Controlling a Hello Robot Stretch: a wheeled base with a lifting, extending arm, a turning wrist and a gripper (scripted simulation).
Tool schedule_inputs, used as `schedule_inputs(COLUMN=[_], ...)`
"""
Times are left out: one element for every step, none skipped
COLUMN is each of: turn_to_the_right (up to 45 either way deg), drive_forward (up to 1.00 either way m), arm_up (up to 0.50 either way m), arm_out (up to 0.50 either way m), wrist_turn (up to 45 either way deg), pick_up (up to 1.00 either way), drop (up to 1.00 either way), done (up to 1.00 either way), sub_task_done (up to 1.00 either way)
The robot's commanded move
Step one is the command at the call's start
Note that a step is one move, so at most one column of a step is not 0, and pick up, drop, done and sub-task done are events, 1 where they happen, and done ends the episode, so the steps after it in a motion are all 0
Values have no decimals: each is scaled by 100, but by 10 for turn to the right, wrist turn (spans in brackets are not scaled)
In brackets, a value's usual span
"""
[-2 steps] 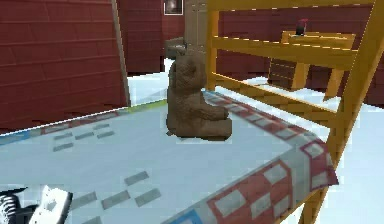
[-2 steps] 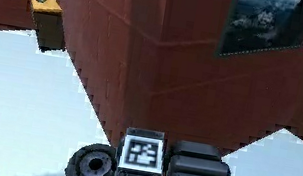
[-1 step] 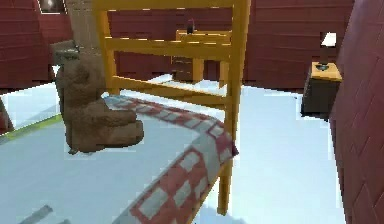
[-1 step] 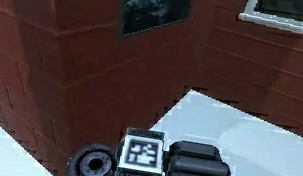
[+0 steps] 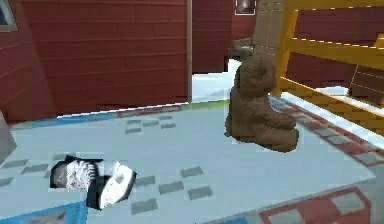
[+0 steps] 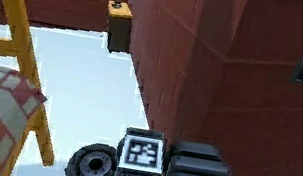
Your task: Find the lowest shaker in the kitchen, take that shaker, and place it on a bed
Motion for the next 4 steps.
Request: schedule_inputs(turn_to_the_right=[-450, -270, 450, 450], drive_forward=[0, 0, 0, 0], arm_up=[0, 0, 0, 0], arm_out=[0, 0, 0, 0], wrist_turn=[0, 0, 0, 0], pick_up=[0, 0, 0, 0], drop=[0, 0, 0, 0], done=[0, 0, 0, 0], sub_task_done=[0, 0, 0, 0])
